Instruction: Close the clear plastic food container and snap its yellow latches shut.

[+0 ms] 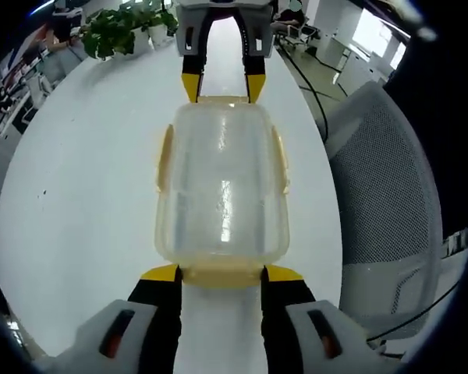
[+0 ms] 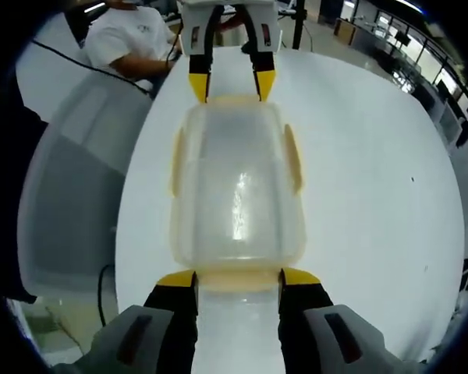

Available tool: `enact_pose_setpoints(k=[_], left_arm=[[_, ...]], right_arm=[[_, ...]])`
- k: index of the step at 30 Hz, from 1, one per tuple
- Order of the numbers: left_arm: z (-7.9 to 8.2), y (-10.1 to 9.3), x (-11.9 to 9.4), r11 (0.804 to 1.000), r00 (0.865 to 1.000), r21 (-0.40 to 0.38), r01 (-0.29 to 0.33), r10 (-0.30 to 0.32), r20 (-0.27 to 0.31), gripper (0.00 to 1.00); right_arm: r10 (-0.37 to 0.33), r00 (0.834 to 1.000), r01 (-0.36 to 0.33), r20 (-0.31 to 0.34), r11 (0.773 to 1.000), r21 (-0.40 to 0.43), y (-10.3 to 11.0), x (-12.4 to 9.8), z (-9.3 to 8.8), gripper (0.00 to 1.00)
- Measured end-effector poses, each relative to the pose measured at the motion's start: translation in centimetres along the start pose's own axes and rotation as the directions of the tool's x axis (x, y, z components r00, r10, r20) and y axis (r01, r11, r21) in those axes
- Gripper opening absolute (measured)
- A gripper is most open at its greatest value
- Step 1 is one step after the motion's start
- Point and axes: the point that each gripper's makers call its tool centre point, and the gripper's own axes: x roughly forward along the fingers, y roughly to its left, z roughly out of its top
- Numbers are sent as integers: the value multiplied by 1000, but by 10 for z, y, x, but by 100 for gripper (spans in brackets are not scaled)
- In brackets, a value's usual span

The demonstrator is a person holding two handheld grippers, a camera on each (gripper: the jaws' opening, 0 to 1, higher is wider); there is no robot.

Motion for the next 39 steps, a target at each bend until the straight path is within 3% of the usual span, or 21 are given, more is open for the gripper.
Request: enact_pose_setpoints(k=[24, 39], left_arm=[[40, 2, 19, 1000, 1000, 14, 11, -11, -18, 39], [50, -1, 27, 1000, 1000, 1, 21, -21, -23, 39]], right_arm=[[-1, 1000, 1, -1, 1000, 14, 0, -10, -44, 39], [-15, 1000, 15, 6, 1000, 4, 2, -9, -56, 39]])
